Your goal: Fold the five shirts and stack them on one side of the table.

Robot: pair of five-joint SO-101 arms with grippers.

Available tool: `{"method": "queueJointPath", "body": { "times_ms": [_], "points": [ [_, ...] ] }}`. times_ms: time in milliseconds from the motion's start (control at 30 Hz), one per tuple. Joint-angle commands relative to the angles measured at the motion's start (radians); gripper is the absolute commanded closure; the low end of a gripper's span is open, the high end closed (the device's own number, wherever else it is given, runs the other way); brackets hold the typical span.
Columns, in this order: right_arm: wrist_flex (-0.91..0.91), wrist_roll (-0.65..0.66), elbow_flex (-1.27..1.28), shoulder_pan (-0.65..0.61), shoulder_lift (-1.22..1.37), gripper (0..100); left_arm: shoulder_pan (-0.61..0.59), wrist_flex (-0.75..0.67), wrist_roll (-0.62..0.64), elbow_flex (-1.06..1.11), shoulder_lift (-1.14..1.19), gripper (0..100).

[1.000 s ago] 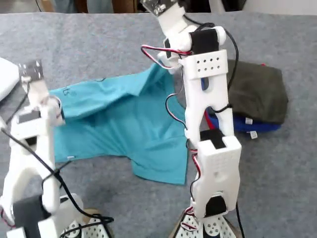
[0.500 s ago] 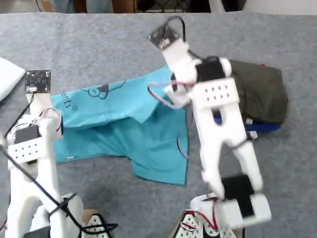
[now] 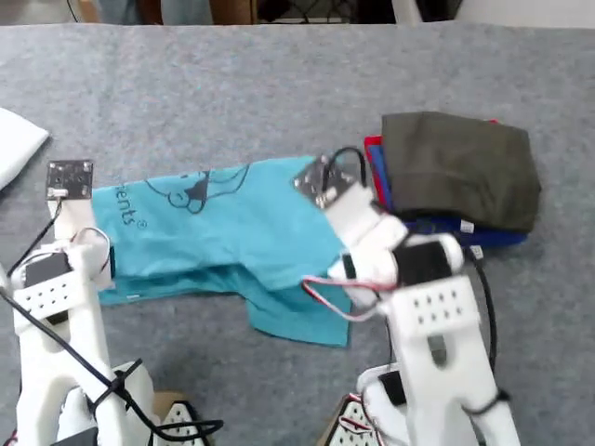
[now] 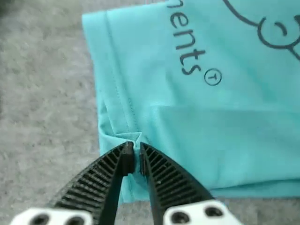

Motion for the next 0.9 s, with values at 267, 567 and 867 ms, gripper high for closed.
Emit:
{"method": "queueJointPath", "body": {
  "times_ms": [267,567,867],
  "points": [
    [0.130,0.259,0.101,-0.164,-0.179,98.4,-0.084,-0.006,-0.060,-0.054,-0.003,97],
    [0.072,0.308,0.176,-0.183,-0.179,98.4,-0.050,-0.068,-0.060,0.021,-0.003,97],
    [0.126,0.405,0.163,-0.186,-0.183,96.7,-0.051,-0.066,-0.115,0.030,-0.003,97]
  ]
}}
